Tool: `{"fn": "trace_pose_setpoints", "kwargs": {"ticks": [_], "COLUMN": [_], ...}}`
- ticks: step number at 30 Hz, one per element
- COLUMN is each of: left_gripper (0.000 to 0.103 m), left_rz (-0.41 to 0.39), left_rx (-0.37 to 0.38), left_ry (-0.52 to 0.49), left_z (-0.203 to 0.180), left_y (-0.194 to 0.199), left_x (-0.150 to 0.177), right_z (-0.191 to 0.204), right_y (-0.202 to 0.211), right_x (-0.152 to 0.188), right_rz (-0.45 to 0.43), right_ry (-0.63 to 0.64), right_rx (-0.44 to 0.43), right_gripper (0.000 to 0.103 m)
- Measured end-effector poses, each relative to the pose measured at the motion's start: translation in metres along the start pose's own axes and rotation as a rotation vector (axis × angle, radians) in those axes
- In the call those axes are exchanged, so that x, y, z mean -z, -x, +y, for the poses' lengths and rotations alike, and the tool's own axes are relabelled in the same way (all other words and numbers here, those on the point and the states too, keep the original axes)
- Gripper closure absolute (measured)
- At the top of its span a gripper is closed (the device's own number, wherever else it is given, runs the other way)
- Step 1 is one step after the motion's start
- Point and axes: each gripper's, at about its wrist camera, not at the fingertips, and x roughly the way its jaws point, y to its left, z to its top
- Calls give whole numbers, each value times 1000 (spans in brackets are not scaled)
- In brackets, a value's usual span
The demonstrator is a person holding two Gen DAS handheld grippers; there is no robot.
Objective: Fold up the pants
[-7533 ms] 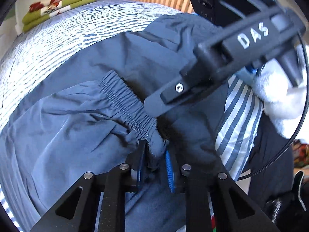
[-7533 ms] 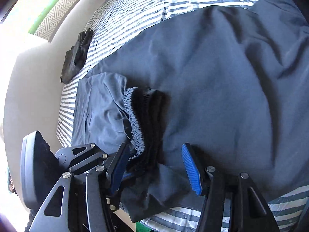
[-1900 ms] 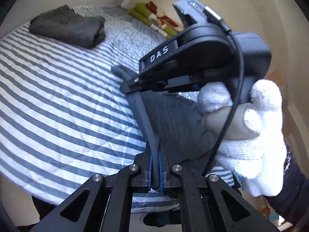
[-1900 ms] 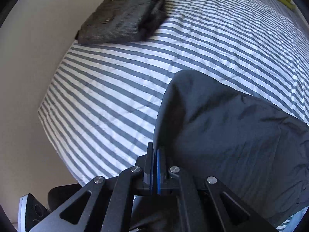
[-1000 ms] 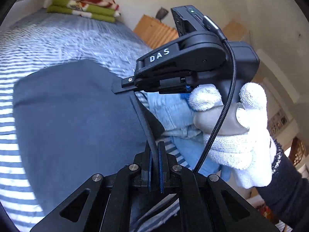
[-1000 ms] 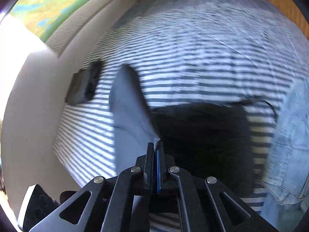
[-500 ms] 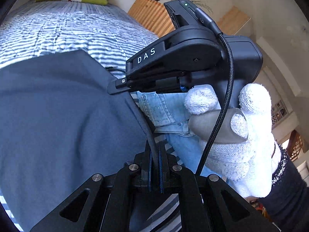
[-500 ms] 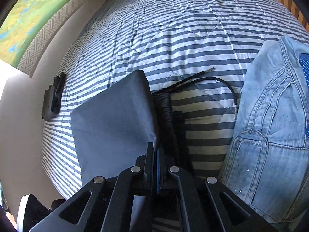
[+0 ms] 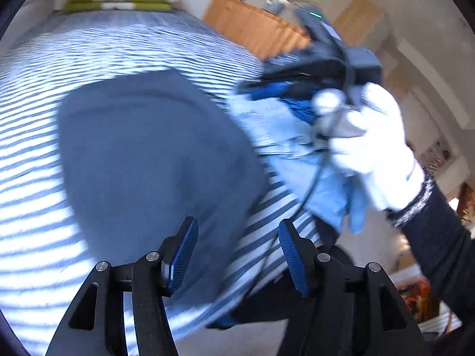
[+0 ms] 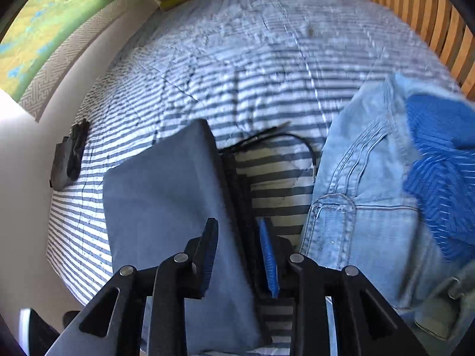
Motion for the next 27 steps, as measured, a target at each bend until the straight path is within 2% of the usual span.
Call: {"fn": "trace_pose_setpoints", "kwargs": {"ticks": [5,6,8,11,14,17,19,20,22,25,27], "left_gripper": [45,51,56,64,64,66,65,65,63,63,62], "left_rz": [-52,-65,-69,-60,11,132,121,125,78,-12,-40], "left_rx": [-133,-146,-141,-127,-93,-138,-142,-134,-118,-167,-181], "left_ry": [85,105,119,113,96,68,49,50,35,-4,3], "left_z": [56,65,73,78,73,75,72,71,68,70,79], "left_y": [43,47,48,28,-5,-41,-37,-32,-13,11,13], "left_x": [17,17,14,8,15,34,37,35,24,-15,-39], "right_z": [33,38,48,55,45,38,39,42,46,41,31], "right_y": [7,1,-14,-43,-69,-80,-81,-77,-63,-40,-33], "right_x": [21,25,32,44,48,48,47,47,46,41,36], "right_rz": [-26,-17,16,54,80,87,95,98,73,15,-11], "right_ry": [92,97,102,116,56,28,46,67,101,93,48], "right_rx": [-38,-49,-42,5,0,-12,-4,3,-14,-62,-80], "right_gripper": [77,77,77,77,76,76,76,76,76,76,76]}}
